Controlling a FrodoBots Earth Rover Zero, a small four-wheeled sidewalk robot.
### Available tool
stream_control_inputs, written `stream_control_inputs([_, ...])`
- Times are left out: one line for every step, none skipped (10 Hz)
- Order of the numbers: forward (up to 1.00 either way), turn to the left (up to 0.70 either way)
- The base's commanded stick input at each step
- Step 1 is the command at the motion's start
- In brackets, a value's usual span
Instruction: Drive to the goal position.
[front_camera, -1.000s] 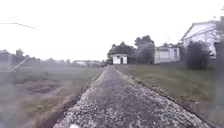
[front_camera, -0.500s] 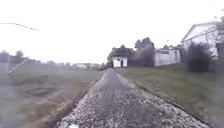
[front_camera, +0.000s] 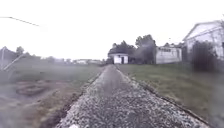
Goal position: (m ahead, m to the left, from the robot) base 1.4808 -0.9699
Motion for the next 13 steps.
stream_control_inputs([1.0, 0.0])
stream_control_inputs([1.0, 0.0])
stream_control_inputs([1.0, 0.0])
stream_control_inputs([1.0, 0.0])
stream_control_inputs([1.0, 0.0])
stream_control_inputs([1.0, 0.0])
stream_control_inputs([1.0, 0.0])
stream_control_inputs([1.0, 0.0])
stream_control_inputs([1.0, 0.0])
stream_control_inputs([1.0, 0.0])
stream_control_inputs([1.0, 0.0])
stream_control_inputs([1.0, 0.0])
stream_control_inputs([1.0, 0.0])
